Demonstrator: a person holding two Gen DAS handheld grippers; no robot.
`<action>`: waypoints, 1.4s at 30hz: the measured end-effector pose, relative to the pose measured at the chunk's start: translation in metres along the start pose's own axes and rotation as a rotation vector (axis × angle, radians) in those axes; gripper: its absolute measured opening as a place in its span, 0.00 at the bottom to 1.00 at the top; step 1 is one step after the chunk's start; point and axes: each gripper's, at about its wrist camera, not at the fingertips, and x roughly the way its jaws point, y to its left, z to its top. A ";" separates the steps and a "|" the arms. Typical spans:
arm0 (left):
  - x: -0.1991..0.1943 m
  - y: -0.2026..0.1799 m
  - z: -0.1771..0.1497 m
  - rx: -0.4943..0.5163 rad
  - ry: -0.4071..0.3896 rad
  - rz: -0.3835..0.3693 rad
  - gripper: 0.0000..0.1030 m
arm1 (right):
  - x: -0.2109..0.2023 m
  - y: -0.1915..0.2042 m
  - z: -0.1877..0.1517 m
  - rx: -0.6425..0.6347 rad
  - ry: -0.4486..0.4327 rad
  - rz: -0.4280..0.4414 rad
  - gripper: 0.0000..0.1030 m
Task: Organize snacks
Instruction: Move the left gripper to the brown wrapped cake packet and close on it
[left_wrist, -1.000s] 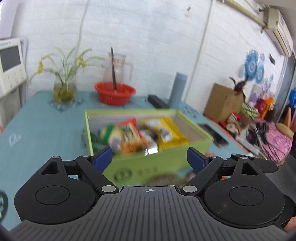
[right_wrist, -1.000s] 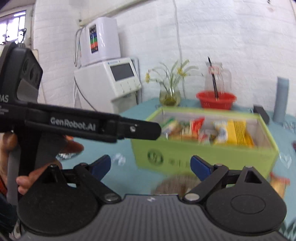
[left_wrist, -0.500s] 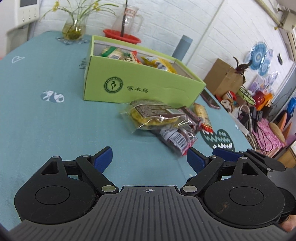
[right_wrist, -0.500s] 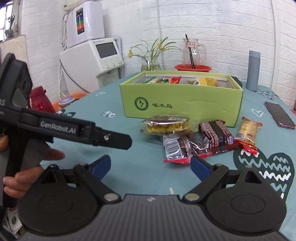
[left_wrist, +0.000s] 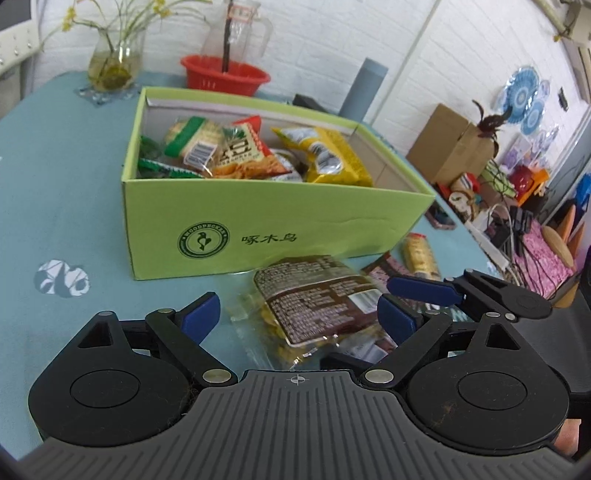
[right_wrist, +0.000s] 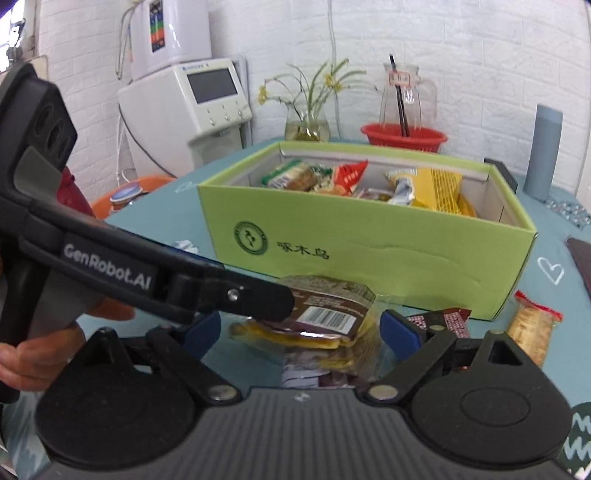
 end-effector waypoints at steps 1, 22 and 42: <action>0.005 0.002 0.001 -0.001 0.010 -0.004 0.77 | 0.005 -0.003 0.000 0.006 0.005 0.014 0.90; -0.048 -0.002 -0.057 0.131 -0.035 0.013 0.52 | -0.019 0.090 -0.045 -0.015 0.083 0.168 0.91; -0.119 0.057 -0.112 -0.312 -0.070 -0.014 0.61 | -0.007 0.099 -0.041 0.024 0.096 0.259 0.92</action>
